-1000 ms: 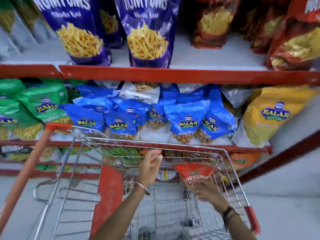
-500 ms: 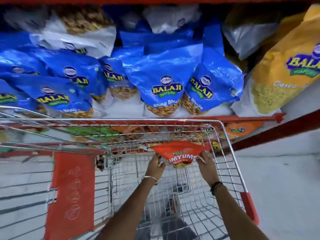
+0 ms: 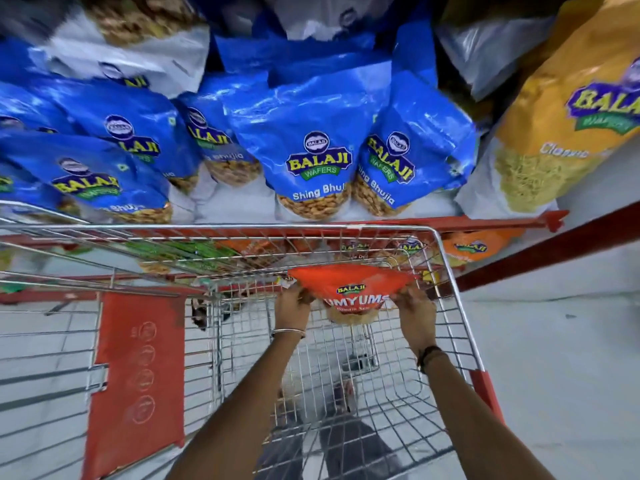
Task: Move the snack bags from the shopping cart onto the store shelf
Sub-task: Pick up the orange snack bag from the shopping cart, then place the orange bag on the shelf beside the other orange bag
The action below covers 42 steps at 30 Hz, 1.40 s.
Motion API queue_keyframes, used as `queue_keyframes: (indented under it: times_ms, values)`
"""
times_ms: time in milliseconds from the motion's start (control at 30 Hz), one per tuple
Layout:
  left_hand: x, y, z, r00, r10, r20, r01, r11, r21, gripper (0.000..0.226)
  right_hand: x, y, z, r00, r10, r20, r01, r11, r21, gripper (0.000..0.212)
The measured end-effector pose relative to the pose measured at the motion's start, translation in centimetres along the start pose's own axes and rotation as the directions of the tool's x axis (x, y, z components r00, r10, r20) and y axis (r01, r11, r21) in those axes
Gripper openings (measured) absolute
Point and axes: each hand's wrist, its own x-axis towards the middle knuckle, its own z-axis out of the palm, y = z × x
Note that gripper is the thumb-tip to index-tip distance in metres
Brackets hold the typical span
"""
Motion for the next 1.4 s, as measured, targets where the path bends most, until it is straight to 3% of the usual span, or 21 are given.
queue_keyframes:
  times_ms: [133, 200, 433, 733, 800, 900, 967, 1133, 1400]
  values:
    - [-1.8, 2.7, -3.8, 0.999, 0.039, 0.003, -0.038, 0.993, -0.111, 0.025, -2.2, -3.2, -1.9, 0.996, -0.081, -0.025, 0.082, 0.995, 0.059, 0.008]
    - [-2.9, 4.7, -5.9, 0.995, 0.1, -0.002, -0.099, 0.985, -0.143, 0.016, -3.5, -5.3, -3.2, 0.992, -0.119, -0.041, 0.123, 0.986, 0.114, 0.011]
    - [-6.6, 13.5, -14.4, 0.941, 0.308, -0.142, -0.321, 0.944, -0.08, 0.021, -7.6, -16.3, -8.8, 0.952, -0.295, -0.077, 0.301, 0.865, 0.401, 0.024]
    - [-8.5, 28.8, -25.0, 0.82, 0.527, -0.222, -0.542, 0.84, -0.005, 0.023, -7.3, -30.7, -17.5, 0.775, -0.585, -0.239, 0.623, 0.64, 0.451, 0.019]
    - [-8.6, 32.4, -26.6, 0.786, 0.57, -0.239, -0.597, 0.8, -0.058, 0.007, -7.2, -34.4, -19.5, 0.716, -0.632, -0.297, 0.684, 0.549, 0.481, 0.027]
    - [-8.7, 37.8, -28.3, 0.753, 0.594, -0.283, -0.644, 0.753, -0.134, 0.022, -6.4, -39.5, -22.3, 0.664, -0.661, -0.35, 0.737, 0.497, 0.459, 0.033]
    - [-8.0, 40.5, -28.9, 0.724, 0.607, -0.329, -0.67, 0.732, -0.125, 0.019, -5.6, -42.2, -23.7, 0.648, -0.672, -0.359, 0.751, 0.485, 0.448, 0.034]
    - [-5.2, 44.9, -27.4, 0.703, 0.578, -0.415, -0.699, 0.668, -0.256, 0.009, -1.5, -46.4, -25.0, 0.691, -0.589, -0.419, 0.72, 0.512, 0.469, 0.024]
    - [2.8, 45.9, -23.7, 0.755, 0.475, -0.452, -0.636, 0.698, -0.329, 0.006, 7.3, -46.7, -22.3, 0.755, -0.494, -0.431, 0.656, 0.583, 0.48, 0.018]
